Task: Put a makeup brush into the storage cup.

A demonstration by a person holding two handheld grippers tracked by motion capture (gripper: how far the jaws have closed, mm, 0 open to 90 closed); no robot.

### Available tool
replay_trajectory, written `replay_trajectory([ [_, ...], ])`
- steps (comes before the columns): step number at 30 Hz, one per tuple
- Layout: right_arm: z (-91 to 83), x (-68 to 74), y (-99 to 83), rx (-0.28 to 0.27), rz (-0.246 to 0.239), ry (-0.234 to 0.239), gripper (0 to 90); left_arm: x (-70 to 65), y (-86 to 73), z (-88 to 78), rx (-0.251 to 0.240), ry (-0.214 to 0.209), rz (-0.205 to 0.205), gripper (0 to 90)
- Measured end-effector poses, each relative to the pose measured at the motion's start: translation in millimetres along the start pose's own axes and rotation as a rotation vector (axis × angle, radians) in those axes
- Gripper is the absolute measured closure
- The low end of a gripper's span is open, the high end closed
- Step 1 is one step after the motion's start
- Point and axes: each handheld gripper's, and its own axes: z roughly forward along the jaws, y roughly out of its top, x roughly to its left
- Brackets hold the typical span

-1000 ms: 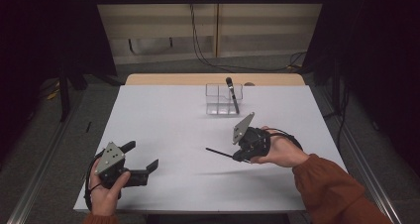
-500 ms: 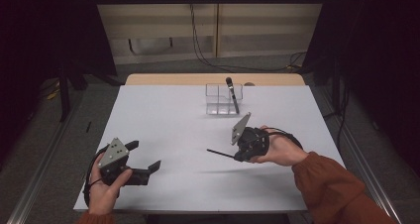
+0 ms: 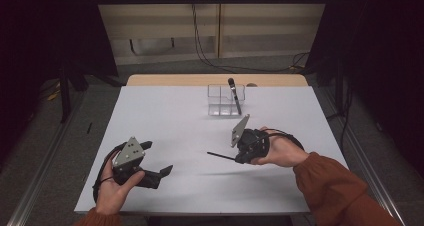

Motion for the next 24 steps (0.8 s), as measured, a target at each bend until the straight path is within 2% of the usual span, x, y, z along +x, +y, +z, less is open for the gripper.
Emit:
replay_trajectory([
  [8,2.8,2.6,3.0,0.012,-0.023,0.015,87.2,-6.4,10.9,13.3,0.021,-0.062,0.023,2.3],
  [12,3.7,3.0,4.4,0.02,-0.026,0.02,87.2,-8.0,16.7,18.7,0.045,-0.075,0.048,2.3],
  [24,7.0,4.7,9.3,0.036,-0.047,0.029,87.2,-13.1,29.9,32.4,0.08,-0.12,0.06,2.6],
])
